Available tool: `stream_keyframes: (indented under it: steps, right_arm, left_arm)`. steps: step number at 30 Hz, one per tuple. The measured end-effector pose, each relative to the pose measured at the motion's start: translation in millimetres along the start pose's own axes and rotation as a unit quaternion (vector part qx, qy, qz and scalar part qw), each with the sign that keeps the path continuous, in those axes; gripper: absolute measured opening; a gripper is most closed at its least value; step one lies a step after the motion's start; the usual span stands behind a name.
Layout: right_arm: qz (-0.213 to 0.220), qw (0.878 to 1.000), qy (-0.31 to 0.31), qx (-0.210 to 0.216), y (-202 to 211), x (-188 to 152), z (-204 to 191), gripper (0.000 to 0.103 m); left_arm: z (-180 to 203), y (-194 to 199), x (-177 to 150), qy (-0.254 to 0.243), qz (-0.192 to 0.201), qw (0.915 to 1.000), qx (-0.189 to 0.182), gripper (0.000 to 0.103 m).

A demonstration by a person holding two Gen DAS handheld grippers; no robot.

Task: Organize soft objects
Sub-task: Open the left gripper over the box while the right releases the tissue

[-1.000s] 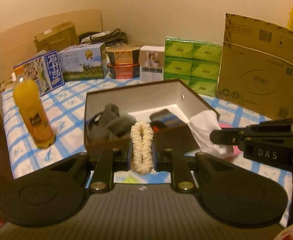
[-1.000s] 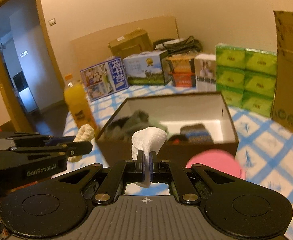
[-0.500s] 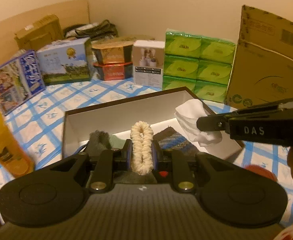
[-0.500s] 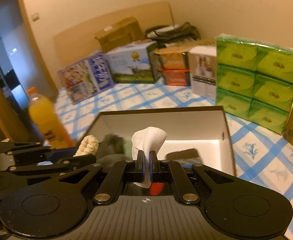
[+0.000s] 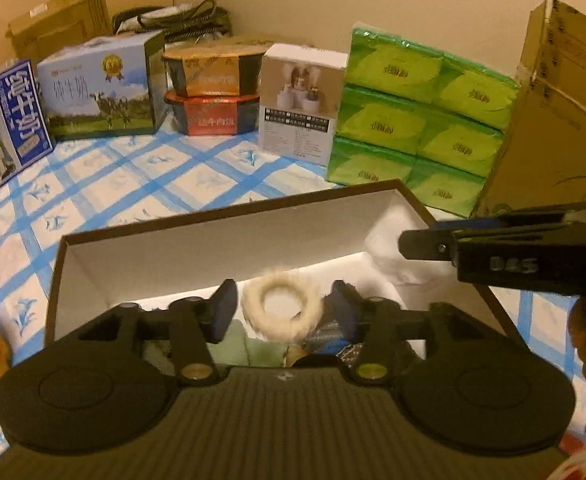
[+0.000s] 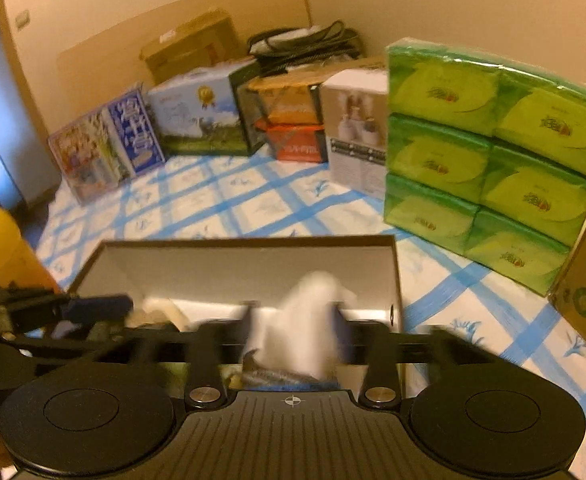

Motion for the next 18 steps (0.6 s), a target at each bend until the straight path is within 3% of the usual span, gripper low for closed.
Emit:
stream_keyframes:
  steps: [1,9,18]
  right_arm:
    - [0.009,1.0,-0.005,0.002,4,0,3,0.064]
    - [-0.005,1.0,-0.002,0.024,32,-11,-1,0.064]
    - [-0.012,0.999,0.009,0.034,86,-45,-18,0.064]
  left_arm:
    - [-1,-2,0,0.002,-0.003,1.0,0.003,0.06]
    - [-9,11,-10,0.003,-0.006,0.9999,0.014,0.06]
    - [-10,75,-31,0.005,0.001,1.0,0.002,0.06]
Point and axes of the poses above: each gripper's, at about its wrist camera, not at the fingertips, and y roughly against the way its jaws point, z to its right, x to its top, the point moved 10 cm from there along -y, roughly the way its jaws point, and after that the axes turned 5 degrees about x, right-handed, at the moved point
